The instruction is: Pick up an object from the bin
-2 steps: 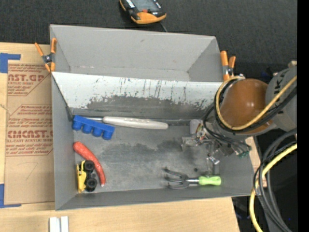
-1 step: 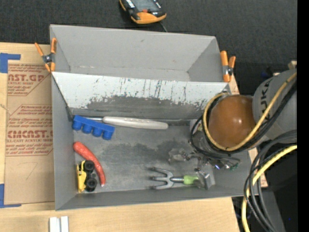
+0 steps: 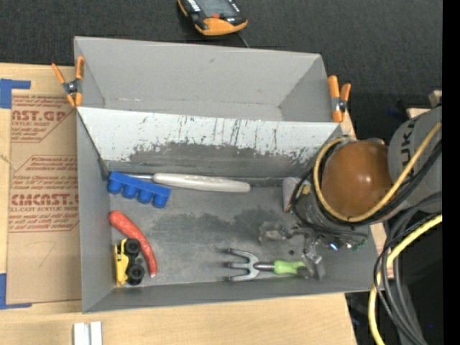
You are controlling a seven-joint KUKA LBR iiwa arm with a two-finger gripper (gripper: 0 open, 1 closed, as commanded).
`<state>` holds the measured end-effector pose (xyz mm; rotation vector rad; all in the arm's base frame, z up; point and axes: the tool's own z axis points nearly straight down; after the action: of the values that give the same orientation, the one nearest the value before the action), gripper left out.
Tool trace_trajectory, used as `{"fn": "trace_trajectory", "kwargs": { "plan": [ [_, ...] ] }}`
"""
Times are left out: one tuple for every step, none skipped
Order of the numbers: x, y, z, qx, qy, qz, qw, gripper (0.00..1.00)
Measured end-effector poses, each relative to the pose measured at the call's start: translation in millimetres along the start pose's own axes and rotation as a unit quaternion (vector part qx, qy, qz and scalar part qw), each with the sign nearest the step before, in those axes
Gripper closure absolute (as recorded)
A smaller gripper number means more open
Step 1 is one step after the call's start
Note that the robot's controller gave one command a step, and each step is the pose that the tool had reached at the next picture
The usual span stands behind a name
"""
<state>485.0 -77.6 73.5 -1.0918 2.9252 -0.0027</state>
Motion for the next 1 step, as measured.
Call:
{"fn": "trace_trajectory", "kwargs": {
  "plan": [
    [-15.4, 10.7, 4.0, -0.001, -0.0011, -0.136, 0.9907, 1.00]
  ]
}}
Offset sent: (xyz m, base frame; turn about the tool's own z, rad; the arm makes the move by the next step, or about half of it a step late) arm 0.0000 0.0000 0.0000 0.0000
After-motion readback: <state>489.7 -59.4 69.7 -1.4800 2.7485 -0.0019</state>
